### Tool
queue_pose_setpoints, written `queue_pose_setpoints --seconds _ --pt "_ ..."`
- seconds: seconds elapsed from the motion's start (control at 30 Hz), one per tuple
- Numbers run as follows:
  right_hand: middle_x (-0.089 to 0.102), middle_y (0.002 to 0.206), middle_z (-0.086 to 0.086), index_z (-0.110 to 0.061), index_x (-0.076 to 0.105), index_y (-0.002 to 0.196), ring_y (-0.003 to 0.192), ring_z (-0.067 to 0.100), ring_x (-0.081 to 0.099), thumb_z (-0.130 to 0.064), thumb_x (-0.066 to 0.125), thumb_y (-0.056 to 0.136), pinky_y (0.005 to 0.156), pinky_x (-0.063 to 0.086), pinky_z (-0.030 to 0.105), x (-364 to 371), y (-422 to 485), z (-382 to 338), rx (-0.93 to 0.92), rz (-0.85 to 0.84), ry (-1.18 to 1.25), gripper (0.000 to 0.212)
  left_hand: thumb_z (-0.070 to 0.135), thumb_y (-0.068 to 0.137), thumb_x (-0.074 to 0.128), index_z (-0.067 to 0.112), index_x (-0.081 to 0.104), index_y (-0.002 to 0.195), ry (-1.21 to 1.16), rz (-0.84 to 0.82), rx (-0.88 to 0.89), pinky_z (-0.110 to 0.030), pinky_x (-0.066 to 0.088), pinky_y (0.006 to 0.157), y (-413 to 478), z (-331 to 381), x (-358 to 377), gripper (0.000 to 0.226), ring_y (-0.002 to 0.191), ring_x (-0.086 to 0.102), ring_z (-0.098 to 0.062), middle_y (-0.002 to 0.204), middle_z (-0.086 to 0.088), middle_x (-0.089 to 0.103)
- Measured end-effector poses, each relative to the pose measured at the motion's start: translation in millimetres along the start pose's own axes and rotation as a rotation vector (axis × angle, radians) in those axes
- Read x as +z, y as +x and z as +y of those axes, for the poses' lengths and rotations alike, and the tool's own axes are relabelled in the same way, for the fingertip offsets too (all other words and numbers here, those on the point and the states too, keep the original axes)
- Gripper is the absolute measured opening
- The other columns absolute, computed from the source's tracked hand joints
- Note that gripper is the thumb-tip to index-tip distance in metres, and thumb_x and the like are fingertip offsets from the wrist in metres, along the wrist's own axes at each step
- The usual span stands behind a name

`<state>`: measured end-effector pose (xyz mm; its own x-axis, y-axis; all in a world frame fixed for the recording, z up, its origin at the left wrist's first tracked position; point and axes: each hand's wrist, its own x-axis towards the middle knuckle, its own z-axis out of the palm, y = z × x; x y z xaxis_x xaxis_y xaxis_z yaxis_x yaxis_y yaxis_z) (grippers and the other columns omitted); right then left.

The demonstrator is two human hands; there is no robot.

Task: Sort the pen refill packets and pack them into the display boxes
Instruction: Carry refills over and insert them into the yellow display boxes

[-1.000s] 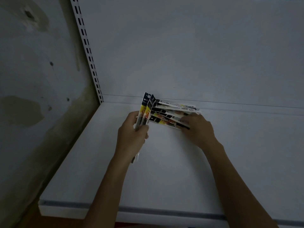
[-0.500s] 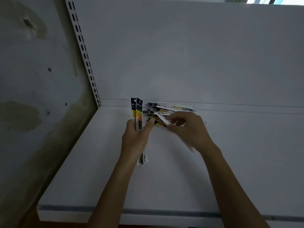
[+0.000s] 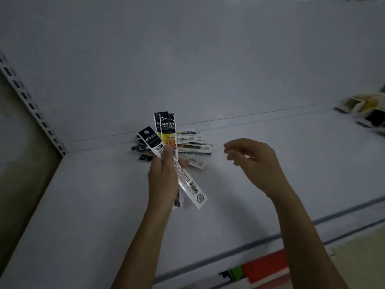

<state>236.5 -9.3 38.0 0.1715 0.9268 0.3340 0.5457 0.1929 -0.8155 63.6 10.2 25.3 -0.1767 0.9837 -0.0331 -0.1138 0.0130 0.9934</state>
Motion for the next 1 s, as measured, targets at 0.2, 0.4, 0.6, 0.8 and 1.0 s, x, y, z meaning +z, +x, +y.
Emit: queue_pose_setpoints --seconds 0.2,0.4,0.6,0.8,1.0 --pt "0.067 0.087 -0.011 -0.023 0.067 0.092 0.079 -0.001 0.061 -0.013 0.059 0.086 0.068 0.046 0.005 -118 -43 53 0.163 0.317 -0.231 0.015 0.021 0.09 0.053 0.018 0.044 0.074 -0.003 -0.262 -0.034 -0.021 0.032 0.041 -24 -7 105 0.019 0.037 0.034 -0.005 0.057 0.004 0.04" --pt "0.065 0.096 -0.001 -0.013 0.064 0.11 0.083 0.008 0.058 -0.012 0.058 0.087 0.073 0.046 0.021 -257 -102 107 0.358 0.513 -0.386 0.024 0.001 0.093 0.037 0.012 0.051 0.086 -0.147 -0.615 -0.104 -0.02 0.047 0.053 -96 -24 251 0.019 0.056 0.052 -0.01 0.072 -0.003 0.056" --pt "0.067 0.099 -0.002 -0.016 0.066 0.109 0.082 0.007 0.058 -0.015 0.059 0.087 0.067 0.041 0.012 -372 -158 165 0.485 0.624 -0.493 0.023 0.022 0.098 0.041 0.026 0.06 0.09 -0.09 -0.803 -0.09 -0.032 0.048 0.08 -175 -43 374 0.021 0.092 0.057 -0.012 0.096 0.004 0.06" --pt "0.067 0.093 -0.003 -0.014 0.067 0.104 0.076 0.004 0.058 -0.011 0.061 0.085 0.061 0.04 0.0 -440 -173 214 0.514 0.619 -0.541 0.02 0.026 0.098 0.041 0.031 0.057 0.103 -0.054 -0.853 0.057 -0.006 0.047 0.058 -201 -58 460 0.018 0.077 0.059 0.005 0.092 0.007 0.059" --pt "0.068 0.093 -0.002 -0.014 0.067 0.107 0.077 0.006 0.059 -0.012 0.061 0.085 0.065 0.041 0.012 -489 -123 271 0.48 0.558 -0.541 0.023 0.025 0.094 0.05 0.021 0.058 0.109 -0.063 -0.754 0.014 -0.028 0.055 0.078 -185 -72 545 0.017 0.082 0.069 -0.01 0.103 -0.005 0.067"
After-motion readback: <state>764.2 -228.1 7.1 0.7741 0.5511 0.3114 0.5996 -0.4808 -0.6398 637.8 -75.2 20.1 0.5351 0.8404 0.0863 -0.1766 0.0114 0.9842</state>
